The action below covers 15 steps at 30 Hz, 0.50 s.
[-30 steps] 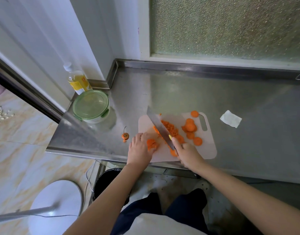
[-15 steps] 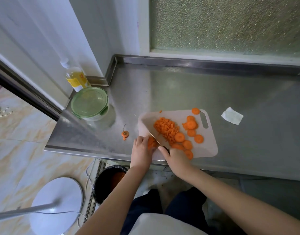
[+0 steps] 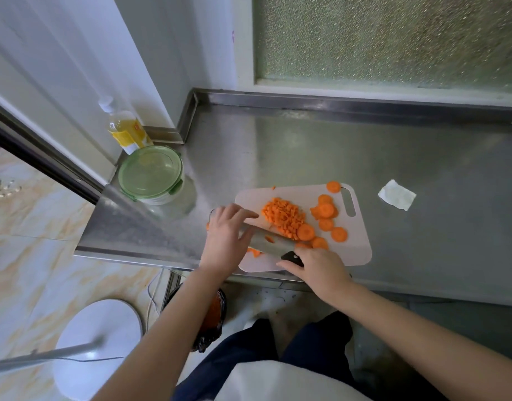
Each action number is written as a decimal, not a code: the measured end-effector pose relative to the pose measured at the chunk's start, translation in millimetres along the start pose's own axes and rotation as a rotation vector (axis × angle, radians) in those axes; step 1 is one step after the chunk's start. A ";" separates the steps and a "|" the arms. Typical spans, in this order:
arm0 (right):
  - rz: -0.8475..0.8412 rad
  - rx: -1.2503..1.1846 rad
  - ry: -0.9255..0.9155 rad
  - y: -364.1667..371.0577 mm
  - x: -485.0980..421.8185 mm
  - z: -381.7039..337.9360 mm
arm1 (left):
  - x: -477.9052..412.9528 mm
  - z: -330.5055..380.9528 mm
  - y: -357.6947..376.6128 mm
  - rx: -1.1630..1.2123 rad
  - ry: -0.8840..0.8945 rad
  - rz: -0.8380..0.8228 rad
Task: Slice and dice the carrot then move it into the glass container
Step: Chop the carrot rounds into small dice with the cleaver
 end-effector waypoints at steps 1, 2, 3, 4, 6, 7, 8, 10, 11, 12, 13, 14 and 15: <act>0.018 0.017 -0.012 -0.8 -1.1 0.2 | -4.3 -4.1 7.6 -0.030 -0.023 -0.154; 0.034 0.033 -0.028 -1.3 -2.3 -0.2 | -6.9 -8.1 15.1 -0.056 -0.060 -0.291; 0.058 0.041 -0.046 -1.8 -2.7 -0.9 | -7.9 -11.5 21.2 -0.081 -0.095 -0.398; 0.077 0.048 -0.065 -4.4 -3.6 -2.0 | -9.0 -13.7 26.3 -0.097 -0.123 -0.482; 0.108 0.080 -0.110 -7.7 -5.8 -4.1 | -10.6 -16.3 33.8 -0.089 -0.176 -0.610; 0.117 0.092 -0.131 -9.9 -6.2 -5.4 | -11.6 -16.4 35.8 -0.081 -0.190 -0.653; 0.127 0.098 -0.148 -12.5 -6.8 -6.0 | -12.9 -15.9 37.3 -0.076 -0.199 -0.683; 0.159 0.111 -0.171 -17.2 -8.6 -4.8 | -15.5 -13.7 38.1 -0.043 -0.219 -0.690; 0.168 0.121 -0.179 -18.6 -9.2 -3.9 | -17.2 -13.0 37.4 -0.009 -0.240 -0.665; 0.168 0.128 -0.188 -19.3 -9.3 -3.4 | -19.2 -12.1 36.5 0.022 -0.261 -0.632; 0.182 0.127 -0.202 -19.4 -9.2 -3.5 | -21.0 -11.5 35.8 0.042 -0.275 -0.601; 0.189 0.118 -0.213 -19.8 -9.5 -4.0 | -22.6 -10.8 35.6 0.052 -0.282 -0.582; 0.191 0.110 -0.221 -19.8 -9.5 -4.3 | -23.7 -9.8 35.9 0.055 -0.287 -0.574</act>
Point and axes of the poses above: each hand's wrist, its own x-axis away from the middle knuckle, its own y-axis out of the palm, z = x × y, the point moved 5 cm from there along -x, towards the middle knuckle, and after that the axes turned 13 degrees about x, right-handed, at the moved point
